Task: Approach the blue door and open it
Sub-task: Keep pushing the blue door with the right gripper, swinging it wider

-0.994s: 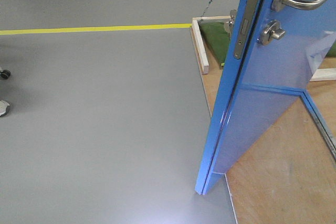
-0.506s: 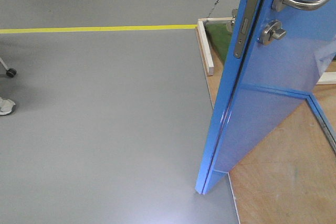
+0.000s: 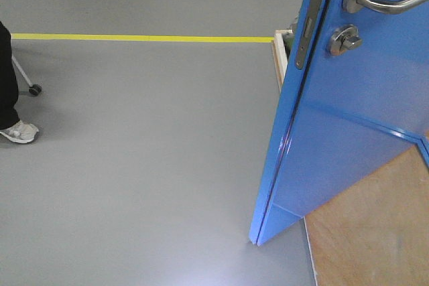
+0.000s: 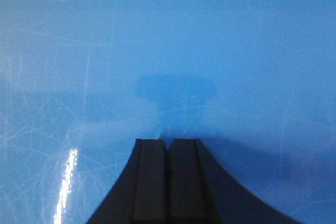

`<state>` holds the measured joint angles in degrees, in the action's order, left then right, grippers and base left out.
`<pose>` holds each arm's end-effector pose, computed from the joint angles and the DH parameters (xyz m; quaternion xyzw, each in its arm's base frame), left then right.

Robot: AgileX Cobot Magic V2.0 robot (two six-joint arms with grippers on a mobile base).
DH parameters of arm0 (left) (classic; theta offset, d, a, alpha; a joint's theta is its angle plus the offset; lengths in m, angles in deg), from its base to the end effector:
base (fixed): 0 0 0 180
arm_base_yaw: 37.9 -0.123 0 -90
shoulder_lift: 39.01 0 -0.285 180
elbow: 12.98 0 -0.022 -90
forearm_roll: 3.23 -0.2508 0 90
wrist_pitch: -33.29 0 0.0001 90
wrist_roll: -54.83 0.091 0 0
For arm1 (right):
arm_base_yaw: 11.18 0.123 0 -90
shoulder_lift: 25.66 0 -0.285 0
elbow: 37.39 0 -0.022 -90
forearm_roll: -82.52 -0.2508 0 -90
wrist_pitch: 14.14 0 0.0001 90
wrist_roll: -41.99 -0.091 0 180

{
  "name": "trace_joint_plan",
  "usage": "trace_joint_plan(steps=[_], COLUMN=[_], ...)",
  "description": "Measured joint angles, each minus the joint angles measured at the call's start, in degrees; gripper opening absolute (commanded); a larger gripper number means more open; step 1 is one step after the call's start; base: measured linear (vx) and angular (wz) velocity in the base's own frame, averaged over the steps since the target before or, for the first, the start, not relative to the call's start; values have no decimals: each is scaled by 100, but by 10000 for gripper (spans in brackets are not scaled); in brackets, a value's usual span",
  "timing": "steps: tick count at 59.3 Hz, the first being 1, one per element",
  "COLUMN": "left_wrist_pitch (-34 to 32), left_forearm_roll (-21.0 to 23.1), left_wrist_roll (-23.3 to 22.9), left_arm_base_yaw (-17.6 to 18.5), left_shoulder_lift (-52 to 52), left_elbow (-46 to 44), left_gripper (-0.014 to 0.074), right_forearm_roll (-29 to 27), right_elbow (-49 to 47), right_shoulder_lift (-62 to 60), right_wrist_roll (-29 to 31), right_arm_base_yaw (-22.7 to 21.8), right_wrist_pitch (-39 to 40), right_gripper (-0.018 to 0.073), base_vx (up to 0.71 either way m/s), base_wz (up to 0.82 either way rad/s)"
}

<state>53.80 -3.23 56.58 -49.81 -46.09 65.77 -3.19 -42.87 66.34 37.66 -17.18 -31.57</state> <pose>0.0519 0.0109 0.1726 -0.0709 0.7973 0.0713 0.5952 0.3467 -0.0090 0.4482 0.4361 0.5404 0.5536 0.4597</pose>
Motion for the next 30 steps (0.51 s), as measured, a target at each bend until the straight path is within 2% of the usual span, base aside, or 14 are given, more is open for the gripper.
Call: trace_joint_plan(steps=[30], left_wrist_pitch=[0], left_forearm_roll=[0], left_wrist_roll=[0], left_arm_base_yaw=[0], left_shoulder_lift=[0], left_elbow=[0], left_gripper=[70], right_forearm_roll=[-23], right_elbow=[0], right_shoulder_lift=[-4], right_wrist_roll=[-6], right_arm_base_yaw=[45], right_wrist_pitch=[-362], right_gripper=[2], base_vx=[18], base_wz=[9])
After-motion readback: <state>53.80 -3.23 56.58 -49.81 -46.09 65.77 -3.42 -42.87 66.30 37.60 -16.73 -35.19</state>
